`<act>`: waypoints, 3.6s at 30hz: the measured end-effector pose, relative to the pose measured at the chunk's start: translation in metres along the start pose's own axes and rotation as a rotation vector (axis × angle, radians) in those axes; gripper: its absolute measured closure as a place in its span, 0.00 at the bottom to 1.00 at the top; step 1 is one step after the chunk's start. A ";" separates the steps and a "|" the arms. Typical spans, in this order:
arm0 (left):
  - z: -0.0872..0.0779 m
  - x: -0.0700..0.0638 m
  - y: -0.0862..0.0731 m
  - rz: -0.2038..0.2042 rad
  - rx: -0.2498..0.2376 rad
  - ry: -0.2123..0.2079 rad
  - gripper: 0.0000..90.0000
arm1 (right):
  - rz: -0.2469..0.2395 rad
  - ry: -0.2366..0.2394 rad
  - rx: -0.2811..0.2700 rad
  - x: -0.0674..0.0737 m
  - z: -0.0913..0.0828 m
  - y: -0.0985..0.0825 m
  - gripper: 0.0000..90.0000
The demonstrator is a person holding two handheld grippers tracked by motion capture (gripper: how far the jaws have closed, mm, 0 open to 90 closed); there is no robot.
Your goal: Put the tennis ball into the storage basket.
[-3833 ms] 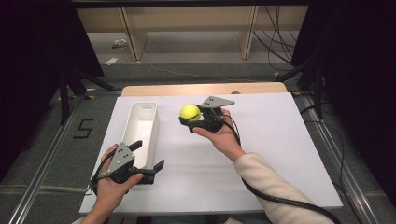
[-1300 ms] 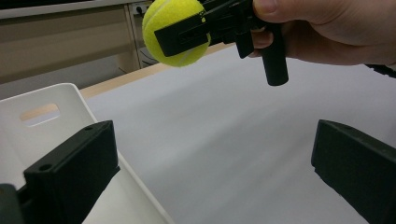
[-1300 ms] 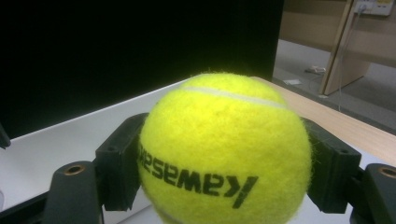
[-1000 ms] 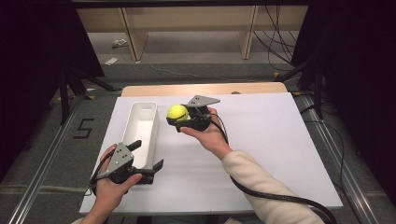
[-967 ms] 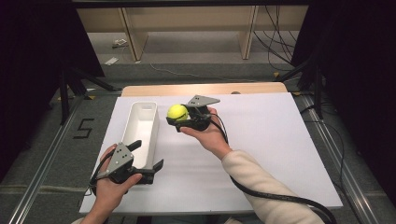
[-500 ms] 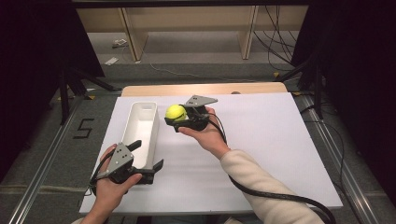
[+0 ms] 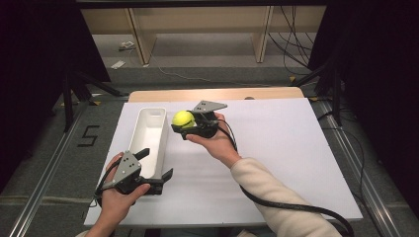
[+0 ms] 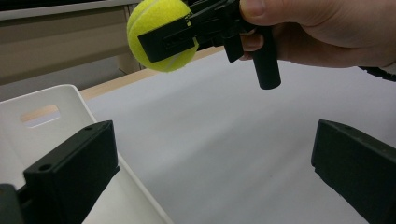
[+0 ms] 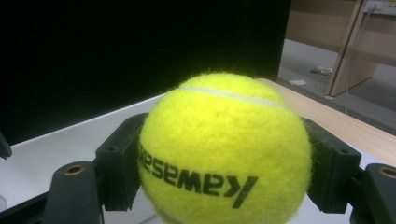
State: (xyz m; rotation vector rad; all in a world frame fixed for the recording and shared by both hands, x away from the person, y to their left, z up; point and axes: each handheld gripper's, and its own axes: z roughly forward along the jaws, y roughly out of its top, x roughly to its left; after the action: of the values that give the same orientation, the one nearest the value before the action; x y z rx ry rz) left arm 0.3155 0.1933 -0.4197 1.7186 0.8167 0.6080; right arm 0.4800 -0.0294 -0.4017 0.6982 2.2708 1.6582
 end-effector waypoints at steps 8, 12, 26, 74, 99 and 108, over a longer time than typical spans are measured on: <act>0.000 0.000 0.000 0.000 0.000 0.000 0.00 | 0.002 0.003 0.003 0.002 0.003 -0.001 0.29; 0.000 0.000 0.000 -0.001 -0.001 0.000 0.00 | 0.005 0.004 0.004 0.002 0.004 -0.001 0.29; 0.000 0.000 0.000 0.001 -0.002 0.000 0.00 | -0.004 0.011 -0.001 0.006 0.009 0.002 0.29; -0.001 0.000 0.000 0.008 -0.006 -0.003 0.00 | -0.007 0.036 0.011 0.014 0.030 0.008 0.29; -0.001 0.000 0.000 0.008 -0.005 -0.004 0.00 | -0.009 0.054 0.013 0.020 0.039 0.010 0.29; -0.001 0.000 0.000 0.004 -0.008 -0.004 0.00 | -0.012 0.059 0.013 0.022 0.041 0.011 0.29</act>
State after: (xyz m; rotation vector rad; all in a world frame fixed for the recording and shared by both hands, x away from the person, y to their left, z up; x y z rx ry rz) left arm 0.3151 0.1941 -0.4192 1.7140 0.8068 0.6094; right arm 0.4825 0.0180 -0.4030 0.6458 2.3229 1.6814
